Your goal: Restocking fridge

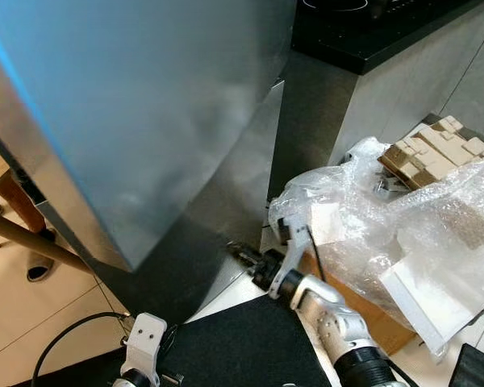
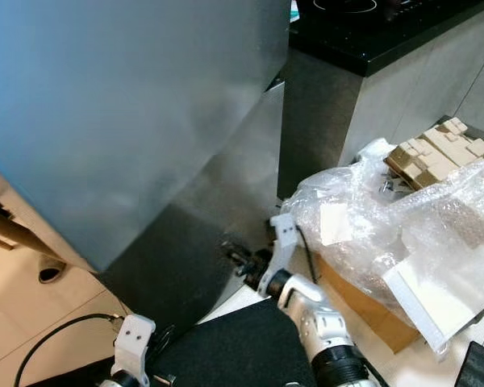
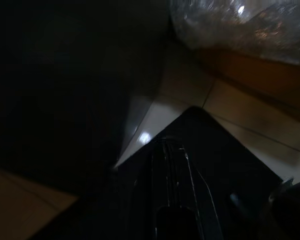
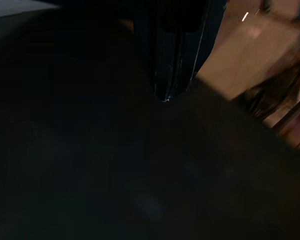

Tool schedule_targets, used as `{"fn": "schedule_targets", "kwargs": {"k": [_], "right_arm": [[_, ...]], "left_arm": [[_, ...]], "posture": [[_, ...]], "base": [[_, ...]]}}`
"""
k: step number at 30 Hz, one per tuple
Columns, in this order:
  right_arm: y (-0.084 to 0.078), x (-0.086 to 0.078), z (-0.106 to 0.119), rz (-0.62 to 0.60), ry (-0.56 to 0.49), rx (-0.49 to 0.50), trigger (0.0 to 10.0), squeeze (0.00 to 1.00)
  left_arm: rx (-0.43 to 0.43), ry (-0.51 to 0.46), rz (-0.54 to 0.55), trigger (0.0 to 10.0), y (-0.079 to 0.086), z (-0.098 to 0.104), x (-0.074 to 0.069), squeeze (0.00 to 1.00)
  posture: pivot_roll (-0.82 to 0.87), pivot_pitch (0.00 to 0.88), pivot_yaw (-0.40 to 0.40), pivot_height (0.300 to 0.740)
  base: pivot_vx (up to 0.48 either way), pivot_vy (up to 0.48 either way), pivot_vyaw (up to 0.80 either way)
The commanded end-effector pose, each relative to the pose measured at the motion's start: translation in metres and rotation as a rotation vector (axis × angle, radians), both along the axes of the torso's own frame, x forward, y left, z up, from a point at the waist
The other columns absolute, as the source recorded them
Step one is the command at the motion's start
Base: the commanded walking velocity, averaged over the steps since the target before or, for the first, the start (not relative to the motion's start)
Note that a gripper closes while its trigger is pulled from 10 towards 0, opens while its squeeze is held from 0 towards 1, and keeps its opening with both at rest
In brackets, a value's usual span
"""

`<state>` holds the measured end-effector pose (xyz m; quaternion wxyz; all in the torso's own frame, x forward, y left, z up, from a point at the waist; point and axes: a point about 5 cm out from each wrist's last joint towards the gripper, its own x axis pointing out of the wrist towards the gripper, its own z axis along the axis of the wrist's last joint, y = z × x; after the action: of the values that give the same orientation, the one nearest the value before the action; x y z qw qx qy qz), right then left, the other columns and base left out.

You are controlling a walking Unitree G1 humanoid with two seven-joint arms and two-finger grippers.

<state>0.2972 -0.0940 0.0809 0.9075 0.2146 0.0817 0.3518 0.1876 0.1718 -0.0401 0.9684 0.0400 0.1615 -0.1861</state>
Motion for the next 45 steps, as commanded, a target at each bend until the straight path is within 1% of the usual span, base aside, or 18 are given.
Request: {"fn": "schedule_targets", "kwargs": {"k": [1, 4, 6, 9, 12, 14, 20, 22, 23, 25, 28, 29, 31, 32, 33, 35, 41, 45], "right_arm": [[-0.006, 0.002, -0.002, -0.049, 0.004, 0.02, 10.0, 0.0], [-0.023, 0.012, 0.016, -0.17, -0.068, 0.12, 10.0, 0.0], [-0.032, 0.02, 0.033, -0.228, -0.123, 0.216, 10.0, 0.0], [-0.035, 0.024, 0.041, -0.253, -0.152, 0.25, 10.0, 0.0], [-0.031, 0.033, 0.056, -0.245, -0.196, 0.264, 10.0, 0.0], [-0.032, 0.038, 0.06, -0.262, -0.2, 0.263, 10.0, 0.0], [-0.031, 0.038, 0.064, -0.249, -0.22, 0.286, 10.0, 0.0], [-0.024, 0.034, 0.075, -0.189, -0.261, 0.351, 10.0, 0.0], [-0.024, 0.034, 0.075, -0.189, -0.261, 0.351, 10.0, 0.0], [-0.018, 0.03, 0.084, -0.128, -0.294, 0.372, 10.0, 0.0], [-0.015, 0.029, 0.087, -0.11, -0.302, 0.369, 10.0, 0.0], [-0.013, 0.031, 0.084, -0.098, -0.298, 0.279, 10.0, 0.0], [-0.013, 0.031, 0.084, -0.098, -0.298, 0.279, 10.0, 0.0], [-0.012, 0.035, 0.074, -0.105, -0.29, 0.111, 10.0, 0.0], [-0.012, 0.035, 0.074, -0.105, -0.29, 0.111, 10.0, 0.0], [-0.017, 0.039, 0.06, -0.118, -0.288, -0.082, 10.0, 0.0], [-0.024, 0.039, 0.055, -0.153, -0.269, -0.067, 10.0, 0.0], [-0.023, 0.037, 0.056, -0.139, -0.274, -0.051, 10.0, 0.0]], "left_arm": [[0.022, 0.0, -0.035, 10.0, 0.003, -0.001, -0.003, 0.0], [0.066, -0.19, -0.147, 10.0, -0.007, 0.021, 0.009, 0.0], [0.036, -0.392, -0.207, 10.0, -0.023, 0.051, 0.022, 0.0], [0.006, -0.489, -0.228, 10.0, -0.032, 0.069, 0.028, 0.0], [-0.028, -0.679, -0.27, 10.0, -0.054, 0.109, 0.043, 0.0], [-0.042, -0.796, -0.269, 10.0, -0.066, 0.135, 0.054, 0.0], [-0.01, -0.966, -0.238, 10.0, -0.075, 0.169, 0.07, 0.0], [0.114, -1.105, -0.152, 10.0, -0.071, 0.197, 0.08, 0.0], [0.114, -1.105, -0.152, 10.0, -0.071, 0.197, 0.08, 0.0], [0.202, -1.195, -0.015, 10.0, -0.059, 0.221, 0.087, 0.0], [0.214, -1.216, 0.031, 10.0, -0.056, 0.229, 0.088, 0.0], [0.216, -1.235, 0.072, 10.0, -0.053, 0.239, 0.089, 0.0], [0.216, -1.235, 0.072, 10.0, -0.053, 0.239, 0.089, 0.0], [0.217, -1.254, 0.104, 10.0, -0.052, 0.249, 0.091, 0.0], [0.217, -1.254, 0.104, 10.0, -0.052, 0.249, 0.091, 0.0], [0.195, -1.269, 0.16, 10.0, -0.052, 0.264, 0.094, 0.0], [0.223, -1.346, 0.298, 10.0, -0.048, 0.287, 0.09, 0.0], [0.234, -1.356, 0.387, 10.0, -0.041, 0.29, 0.088, 0.0]], "posture": [[-0.13, 0.119, 0.029, 0.74], [-0.14, 0.116, 0.03, 0.74], [-0.13, 0.113, 0.026, 0.74], [-0.13, 0.113, 0.026, 0.74], [-0.13, 0.106, 0.021, 0.74], [-0.13, 0.103, 0.016, 0.74], [-0.12, 0.101, 0.011, 0.74], [-0.13, 0.105, 0.018, 0.74], [-0.13, 0.105, 0.018, 0.74], [-0.13, 0.106, 0.02, 0.74], [-0.13, 0.109, 0.019, 0.74], [-0.13, 0.109, 0.017, 0.74], [-0.13, 0.109, 0.017, 0.74], [-0.12, 0.11, 0.014, 0.74], [-0.12, 0.11, 0.014, 0.74], [-0.12, 0.111, 0.012, 0.74], [-0.12, 0.112, 0.008, 0.74], [-0.12, 0.112, 0.009, 0.74]], "base": [[0.0, 0.0, 0.0], [0.0, 0.0, 0.0], [0.0, 0.0, 0.0], [0.0, 0.0, 0.0], [0.0, 0.0, 0.0], [0.0, 0.0, 0.0], [0.0, 0.0, 0.0], [0.0, 0.0, 0.0], [0.0, 0.0, 0.0], [0.0, 0.0, 0.0], [0.0, 0.0, 0.0], [0.0, 0.0, 0.0], [0.0, 0.0, 0.0], [0.0, 0.0, 0.0], [0.0, 0.0, 0.0], [0.0, 0.0, 0.0], [0.0, 0.0, 0.0], [0.0, 0.0, 0.0]]}}
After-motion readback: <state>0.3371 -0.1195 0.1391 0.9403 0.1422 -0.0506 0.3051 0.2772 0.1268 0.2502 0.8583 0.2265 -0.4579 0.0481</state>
